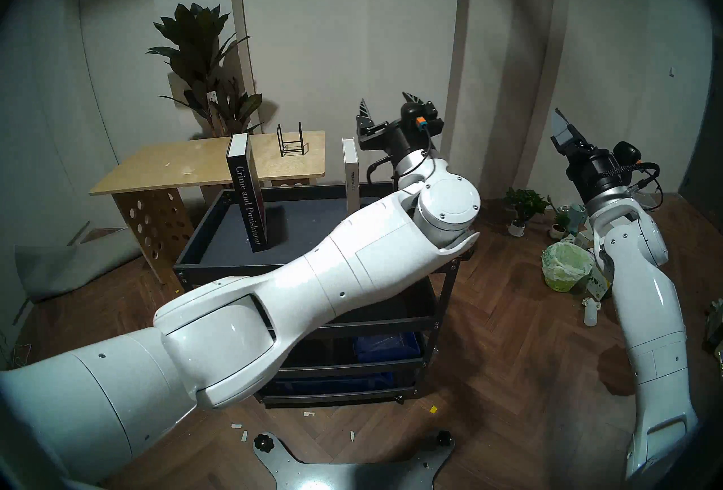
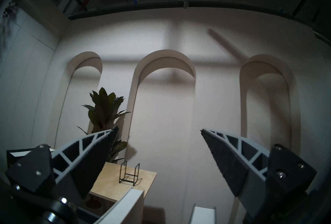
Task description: Sort the books onto the shelf by size, largest to the left
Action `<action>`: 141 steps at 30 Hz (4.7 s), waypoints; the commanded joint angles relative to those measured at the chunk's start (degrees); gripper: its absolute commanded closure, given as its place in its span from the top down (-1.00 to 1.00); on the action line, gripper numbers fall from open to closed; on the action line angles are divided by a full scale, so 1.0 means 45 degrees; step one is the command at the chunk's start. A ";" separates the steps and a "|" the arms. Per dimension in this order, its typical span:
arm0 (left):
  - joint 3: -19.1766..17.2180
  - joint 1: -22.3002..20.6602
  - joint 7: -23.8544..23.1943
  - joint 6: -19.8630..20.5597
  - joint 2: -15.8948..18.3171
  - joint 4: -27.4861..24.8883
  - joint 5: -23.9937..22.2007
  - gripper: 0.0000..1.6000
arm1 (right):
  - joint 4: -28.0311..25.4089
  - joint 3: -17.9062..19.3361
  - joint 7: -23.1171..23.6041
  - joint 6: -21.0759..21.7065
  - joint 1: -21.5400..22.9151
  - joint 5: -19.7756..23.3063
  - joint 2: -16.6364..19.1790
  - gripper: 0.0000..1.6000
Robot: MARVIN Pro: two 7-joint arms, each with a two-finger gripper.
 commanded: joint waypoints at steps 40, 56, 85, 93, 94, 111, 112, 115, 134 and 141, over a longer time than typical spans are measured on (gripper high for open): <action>-0.0744 0.3117 -0.1617 0.2267 0.7513 -0.7198 -0.0140 1.00 | 0.0362 -0.1415 -0.0329 -0.0065 0.1309 -0.0060 0.0019 1.00; -0.1617 0.4509 -0.2770 0.3138 1.0055 -0.9970 -0.0867 1.00 | 0.0529 -0.1965 -0.0451 -0.0090 0.1778 -0.0102 -0.0048 1.00; -0.5237 0.6033 -0.6695 0.4283 1.3009 -1.1318 -0.6557 1.00 | 0.1144 -0.2849 -0.0665 -0.0906 0.3154 -0.0819 -0.0569 1.00; -0.4658 0.5374 -0.5706 0.4045 1.1660 -0.9999 -0.5505 1.00 | 0.1160 -0.2822 -0.0579 -0.1014 0.3152 -0.0919 -0.0656 1.00; -0.4625 0.5324 -0.5672 0.4026 1.1557 -0.9935 -0.5474 1.00 | 0.1166 -0.2794 -0.0584 -0.1026 0.3128 -0.0933 -0.0647 1.00; -0.4182 0.4429 -0.4768 0.3809 0.9844 -0.8229 -0.4832 1.00 | 0.1245 -0.2433 -0.0270 -0.1201 0.2977 -0.1041 -0.0661 1.00; -0.4150 0.4337 -0.4813 0.3771 0.9750 -0.8031 -0.4814 1.00 | 0.1242 -0.2428 -0.0259 -0.1214 0.2964 -0.1073 -0.0644 1.00; -0.4044 0.4054 -0.4623 0.3631 0.9344 -0.7372 -0.4602 1.00 | 0.1258 -0.2405 -0.0194 -0.1231 0.2935 -0.1081 -0.0617 1.00; -0.3697 0.3373 -0.4957 0.3014 0.8559 -0.5737 -0.4223 -0.39 | 0.1537 -0.2157 0.0037 -0.1411 0.2746 -0.1146 -0.0472 1.00; -0.3827 0.3566 -0.5316 0.2849 0.8823 -0.6194 -0.4369 -1.00 | 0.1712 -0.2207 0.0085 -0.1385 0.2871 -0.1173 -0.0448 1.00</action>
